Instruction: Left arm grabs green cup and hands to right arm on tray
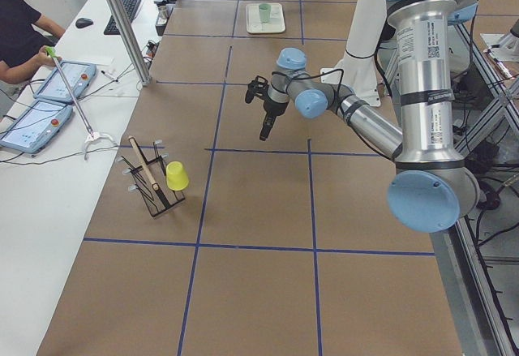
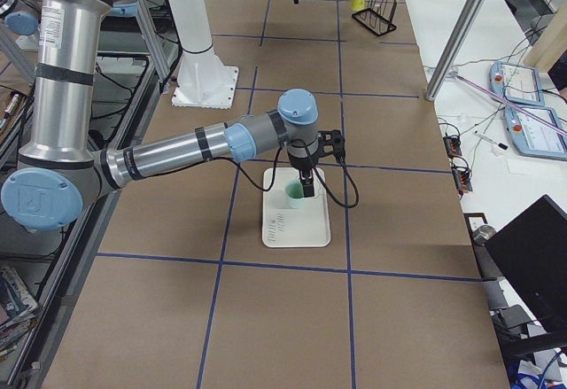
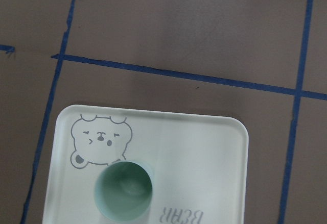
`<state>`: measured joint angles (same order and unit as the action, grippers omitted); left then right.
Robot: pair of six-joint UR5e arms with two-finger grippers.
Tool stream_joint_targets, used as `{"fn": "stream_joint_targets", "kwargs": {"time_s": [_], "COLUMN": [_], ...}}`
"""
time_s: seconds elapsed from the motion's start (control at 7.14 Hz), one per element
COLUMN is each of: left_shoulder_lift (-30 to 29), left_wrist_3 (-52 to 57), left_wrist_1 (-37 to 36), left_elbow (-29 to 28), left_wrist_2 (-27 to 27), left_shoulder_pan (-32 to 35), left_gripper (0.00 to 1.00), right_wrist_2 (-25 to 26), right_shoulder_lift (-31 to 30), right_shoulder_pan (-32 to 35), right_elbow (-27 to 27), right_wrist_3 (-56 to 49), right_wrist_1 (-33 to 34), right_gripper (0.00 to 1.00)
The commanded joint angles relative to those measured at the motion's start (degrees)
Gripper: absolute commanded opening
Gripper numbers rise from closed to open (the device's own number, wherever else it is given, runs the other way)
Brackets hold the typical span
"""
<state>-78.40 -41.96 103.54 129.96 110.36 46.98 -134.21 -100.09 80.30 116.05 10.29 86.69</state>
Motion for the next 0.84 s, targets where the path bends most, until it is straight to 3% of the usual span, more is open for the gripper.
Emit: {"fn": "stream_joint_targets", "kwargs": {"time_s": [0.0,0.14,0.28,0.42,0.7], "left_shoulder_lift": [6.5,7.0,6.7,5.3,3.7], "left_wrist_3": [20.9,28.9,43.6,48.5,49.0], "left_wrist_1": [-0.4,-0.1,-0.4,-0.7,-12.4], "left_elbow": [-3.7,-11.6,-20.3,-24.5,-23.1], "left_wrist_2": [16.3,25.2,27.9,28.2,28.3], "left_shoulder_pan": [19.1,28.2,37.4,41.3,41.6], "left_gripper": [1.00,1.00,1.00,1.00,1.00], "right_wrist_2": [-0.1,-0.4,-0.4,-0.4,0.4], "right_shoulder_lift": [-2.1,-4.0,-5.0,-5.5,-6.3], "right_shoulder_pan": [6.2,6.9,6.8,6.9,6.8], "right_elbow": [-0.8,-0.8,-0.9,-0.6,-0.5], "right_wrist_3": [-12.4,-13.4,-13.5,-13.5,-13.4], "right_wrist_1": [8.0,7.9,7.6,7.6,7.8], "right_gripper": [1.00,1.00,1.00,1.00,1.00]}}
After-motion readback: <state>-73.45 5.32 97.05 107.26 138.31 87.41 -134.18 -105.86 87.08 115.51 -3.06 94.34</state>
